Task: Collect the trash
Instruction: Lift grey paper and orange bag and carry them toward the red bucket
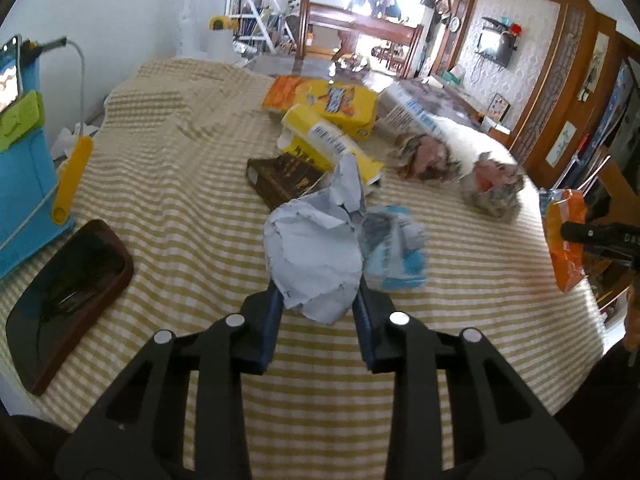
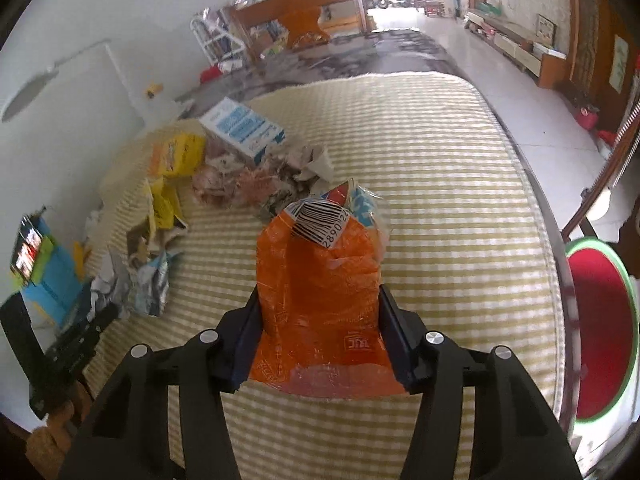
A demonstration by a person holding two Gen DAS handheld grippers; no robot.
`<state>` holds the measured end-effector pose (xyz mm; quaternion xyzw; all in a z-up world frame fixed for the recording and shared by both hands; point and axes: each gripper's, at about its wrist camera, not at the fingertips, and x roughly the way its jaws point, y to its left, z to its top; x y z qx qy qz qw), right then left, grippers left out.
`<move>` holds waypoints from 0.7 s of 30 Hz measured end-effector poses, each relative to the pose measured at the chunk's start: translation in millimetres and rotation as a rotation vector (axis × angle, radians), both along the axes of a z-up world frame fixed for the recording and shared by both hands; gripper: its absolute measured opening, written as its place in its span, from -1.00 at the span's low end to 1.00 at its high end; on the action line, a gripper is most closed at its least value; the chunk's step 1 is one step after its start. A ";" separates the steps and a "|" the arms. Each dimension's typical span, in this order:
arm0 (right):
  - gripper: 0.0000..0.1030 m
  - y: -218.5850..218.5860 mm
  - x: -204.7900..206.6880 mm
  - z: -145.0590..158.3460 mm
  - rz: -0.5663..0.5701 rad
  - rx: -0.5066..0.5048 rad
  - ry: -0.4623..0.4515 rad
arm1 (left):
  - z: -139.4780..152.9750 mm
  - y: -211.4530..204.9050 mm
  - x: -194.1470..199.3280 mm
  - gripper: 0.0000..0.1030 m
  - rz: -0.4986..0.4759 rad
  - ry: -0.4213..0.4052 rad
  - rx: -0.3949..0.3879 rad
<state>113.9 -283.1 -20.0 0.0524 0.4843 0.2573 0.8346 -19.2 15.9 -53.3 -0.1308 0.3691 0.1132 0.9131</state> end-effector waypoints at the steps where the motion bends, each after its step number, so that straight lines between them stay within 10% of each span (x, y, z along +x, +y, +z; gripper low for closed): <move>1: 0.03 -3.7 -2.4 3.5 -0.010 0.014 -0.005 | 6.3 -5.3 -1.8 -0.40 -0.009 -0.014 -0.010; 21: 0.05 -147.3 -57.9 64.1 -0.275 0.106 -0.176 | 72.9 -173.4 73.4 -0.40 -0.426 -0.070 -0.191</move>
